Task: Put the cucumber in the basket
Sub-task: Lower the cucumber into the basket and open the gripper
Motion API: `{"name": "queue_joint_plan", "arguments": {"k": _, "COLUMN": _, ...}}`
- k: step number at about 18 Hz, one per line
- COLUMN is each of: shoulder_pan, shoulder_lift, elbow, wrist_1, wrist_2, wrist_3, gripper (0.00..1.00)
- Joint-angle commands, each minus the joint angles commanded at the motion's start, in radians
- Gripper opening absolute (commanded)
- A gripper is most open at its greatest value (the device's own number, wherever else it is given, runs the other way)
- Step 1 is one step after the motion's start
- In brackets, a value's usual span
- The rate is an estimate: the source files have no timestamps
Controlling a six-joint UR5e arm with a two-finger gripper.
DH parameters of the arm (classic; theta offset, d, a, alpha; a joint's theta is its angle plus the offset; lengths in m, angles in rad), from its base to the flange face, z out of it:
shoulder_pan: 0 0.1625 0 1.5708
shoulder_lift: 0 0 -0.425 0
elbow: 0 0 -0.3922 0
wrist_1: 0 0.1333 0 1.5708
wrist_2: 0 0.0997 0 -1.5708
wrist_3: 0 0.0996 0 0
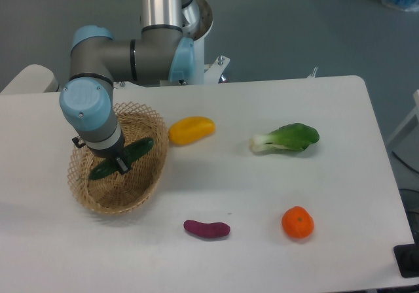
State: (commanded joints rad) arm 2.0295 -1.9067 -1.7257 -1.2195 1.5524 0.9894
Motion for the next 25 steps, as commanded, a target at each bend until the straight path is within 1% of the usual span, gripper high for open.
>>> {"name": "queue_joint_plan", "arguments": {"k": 2, "shoulder_pan": -0.002, "shoulder_lift": -0.008, "elbow": -0.002, "wrist_1": 0.008, "wrist_2": -0.002, "wrist_3": 0.0, "gripper": 0.36}}
{"name": "queue_joint_plan", "arguments": {"k": 4, "shoulder_pan": -0.002, "shoulder_lift": -0.011, "elbow": 0.0, "wrist_1": 0.015, "wrist_2": -0.002, "wrist_3": 0.002, "gripper": 0.51}}
{"name": "queue_joint_plan", "arguments": {"k": 5, "shoulder_pan": -0.002, "shoulder_lift": -0.014, "elbow": 0.0, "wrist_1": 0.017, "wrist_2": 0.0, "wrist_3": 0.0, "gripper": 0.55}}
{"name": "queue_joint_plan", "arguments": {"k": 7, "shoulder_pan": -0.003, "shoulder_lift": -0.014, "elbow": -0.003, "wrist_1": 0.028, "wrist_2": 0.002, "wrist_3": 0.0, "gripper": 0.6}}
{"name": "queue_joint_plan", "arguments": {"k": 8, "shoulder_pan": -0.003, "shoulder_lift": -0.012, "elbow": -0.003, "wrist_1": 0.037, "wrist_2": 0.0, "wrist_3": 0.0, "gripper": 0.67}}
{"name": "queue_joint_plan", "arguments": {"k": 9, "shoulder_pan": -0.003, "shoulder_lift": -0.011, "elbow": -0.002, "wrist_1": 0.038, "wrist_2": -0.003, "wrist_3": 0.0, "gripper": 0.96}}
{"name": "queue_joint_plan", "arguments": {"k": 10, "shoulder_pan": -0.003, "shoulder_lift": -0.011, "elbow": -0.002, "wrist_1": 0.038, "wrist_2": 0.003, "wrist_3": -0.006, "gripper": 1.0}}
{"name": "queue_joint_plan", "arguments": {"k": 12, "shoulder_pan": 0.0, "shoulder_lift": -0.009, "elbow": 0.003, "wrist_1": 0.04, "wrist_2": 0.006, "wrist_3": -0.038, "gripper": 1.0}}
{"name": "queue_joint_plan", "arguments": {"k": 13, "shoulder_pan": 0.006, "shoulder_lift": -0.008, "elbow": 0.015, "wrist_1": 0.038, "wrist_2": 0.006, "wrist_3": -0.035, "gripper": 1.0}}
{"name": "queue_joint_plan", "arguments": {"k": 16, "shoulder_pan": 0.05, "shoulder_lift": -0.006, "elbow": 0.075, "wrist_1": 0.034, "wrist_2": 0.006, "wrist_3": -0.028, "gripper": 1.0}}
{"name": "queue_joint_plan", "arguments": {"k": 17, "shoulder_pan": 0.055, "shoulder_lift": -0.014, "elbow": 0.098, "wrist_1": 0.031, "wrist_2": 0.006, "wrist_3": -0.025, "gripper": 1.0}}
{"name": "queue_joint_plan", "arguments": {"k": 20, "shoulder_pan": 0.123, "shoulder_lift": -0.052, "elbow": 0.156, "wrist_1": 0.028, "wrist_2": 0.002, "wrist_3": -0.002, "gripper": 1.0}}
{"name": "queue_joint_plan", "arguments": {"k": 21, "shoulder_pan": 0.132, "shoulder_lift": -0.069, "elbow": 0.179, "wrist_1": 0.022, "wrist_2": 0.006, "wrist_3": 0.015, "gripper": 1.0}}
{"name": "queue_joint_plan", "arguments": {"k": 23, "shoulder_pan": 0.164, "shoulder_lift": -0.089, "elbow": 0.216, "wrist_1": -0.043, "wrist_2": 0.008, "wrist_3": 0.052, "gripper": 1.0}}
{"name": "queue_joint_plan", "arguments": {"k": 25, "shoulder_pan": 0.187, "shoulder_lift": -0.104, "elbow": 0.251, "wrist_1": -0.049, "wrist_2": 0.003, "wrist_3": 0.072, "gripper": 1.0}}
